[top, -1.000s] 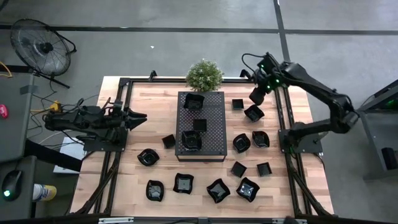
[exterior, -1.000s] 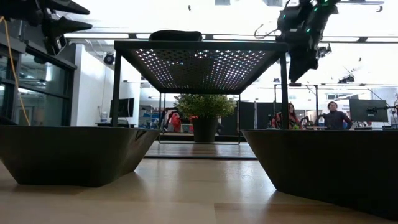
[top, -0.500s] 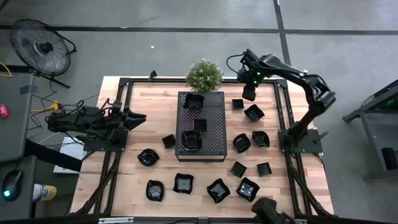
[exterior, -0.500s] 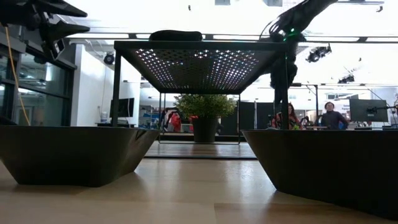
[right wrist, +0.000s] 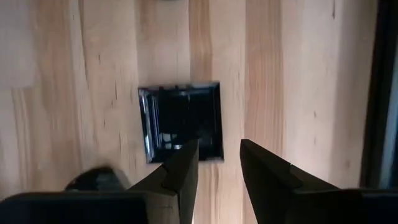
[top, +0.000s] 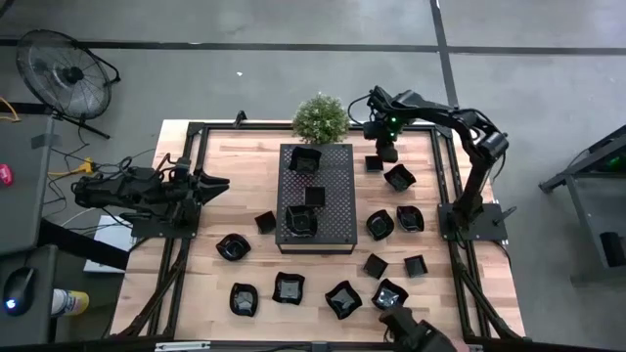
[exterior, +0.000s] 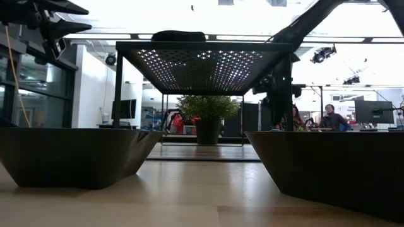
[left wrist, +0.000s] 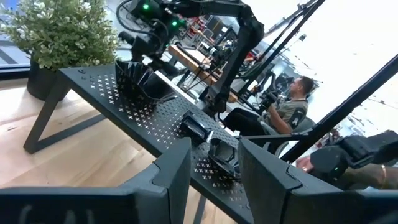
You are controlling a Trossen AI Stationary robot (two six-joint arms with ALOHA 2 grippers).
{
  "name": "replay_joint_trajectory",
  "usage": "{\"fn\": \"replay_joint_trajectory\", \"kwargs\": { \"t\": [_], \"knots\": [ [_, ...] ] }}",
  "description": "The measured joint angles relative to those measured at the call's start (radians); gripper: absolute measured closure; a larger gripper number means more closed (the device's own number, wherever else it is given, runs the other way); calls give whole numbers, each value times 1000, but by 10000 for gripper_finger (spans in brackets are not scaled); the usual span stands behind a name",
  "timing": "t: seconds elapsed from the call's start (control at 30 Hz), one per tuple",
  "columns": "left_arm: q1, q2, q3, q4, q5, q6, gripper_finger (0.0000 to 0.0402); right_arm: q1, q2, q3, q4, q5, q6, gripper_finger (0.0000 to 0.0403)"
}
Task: Pick & Place Mini shaped plates
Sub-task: Stack the square plate on top of the square plate on the shelf
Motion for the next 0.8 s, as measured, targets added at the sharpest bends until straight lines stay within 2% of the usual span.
{"fn": "replay_joint_trajectory", "kwargs": {
  "t": [0.37,0.8],
  "knots": [
    [0,0,0,-3,-4,-2,270,0,112,0,48,-14,4,288],
    [0,0,0,-3,-10,-6,270,-8,131,0,44,-4,7,288]
  ]
}}
